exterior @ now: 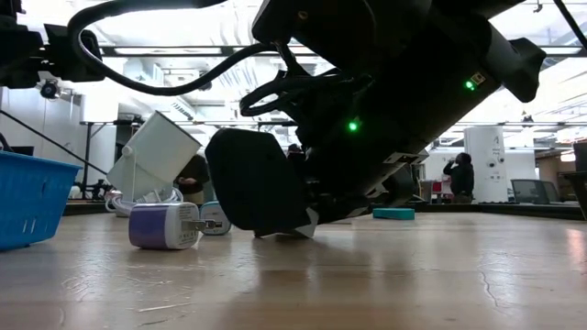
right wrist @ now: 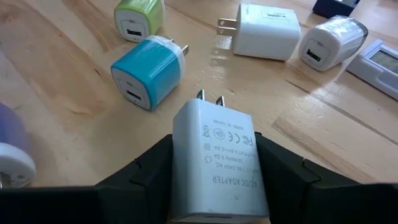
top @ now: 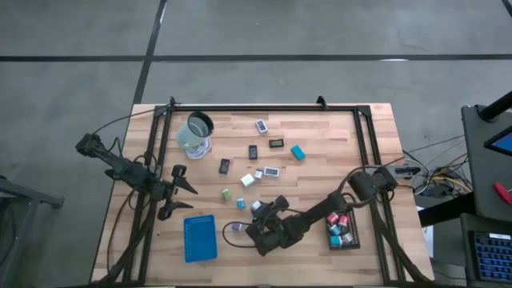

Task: Pick & Place Office items
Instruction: Put the bottom white charger adapter into the black bin

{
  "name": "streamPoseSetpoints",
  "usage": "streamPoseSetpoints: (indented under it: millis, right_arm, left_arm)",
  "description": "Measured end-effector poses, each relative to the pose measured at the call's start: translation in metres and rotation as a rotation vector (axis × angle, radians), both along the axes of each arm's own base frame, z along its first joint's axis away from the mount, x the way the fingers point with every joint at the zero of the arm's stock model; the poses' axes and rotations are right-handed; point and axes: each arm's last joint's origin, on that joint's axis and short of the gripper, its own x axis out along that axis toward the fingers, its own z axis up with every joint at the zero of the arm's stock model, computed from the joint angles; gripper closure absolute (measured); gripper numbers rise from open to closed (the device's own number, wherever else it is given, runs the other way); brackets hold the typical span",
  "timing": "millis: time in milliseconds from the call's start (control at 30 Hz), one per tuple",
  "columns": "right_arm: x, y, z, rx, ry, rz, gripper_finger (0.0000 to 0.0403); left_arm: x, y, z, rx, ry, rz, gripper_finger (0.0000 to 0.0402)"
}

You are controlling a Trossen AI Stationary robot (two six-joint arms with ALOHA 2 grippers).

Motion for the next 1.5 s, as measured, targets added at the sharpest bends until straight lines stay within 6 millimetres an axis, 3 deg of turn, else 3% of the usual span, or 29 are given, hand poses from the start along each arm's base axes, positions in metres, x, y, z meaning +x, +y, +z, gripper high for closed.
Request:
streamPoseSetpoints:
  millis: [333,700,1133,1500]
  right_arm:
    - [-0.002,0.002,0.038,-0.037,-0.026,0.037,0.0218]
    - [-0.022,0.001,0.108,0.020,-0.051,0.082,0.0218]
    - [-0.074,-0.002,0.190,0.211,0.003,0.207,0.0218]
    - [-0.126,-0.004,0.230,0.491,0.057,0.200,0.0218]
  left_arm:
    - [0.000,0.000,0.000,0.001,0.000,0.000,0.0168]
    - [0.000,0.000,0.000,0.000,0.000,0.001,0.0168]
    - [0.000,0.000,0.000,0.000,0.000,0.000,0.0168]
    - [0.000,0.000,0.000,0.001,0.000,0.000,0.0168]
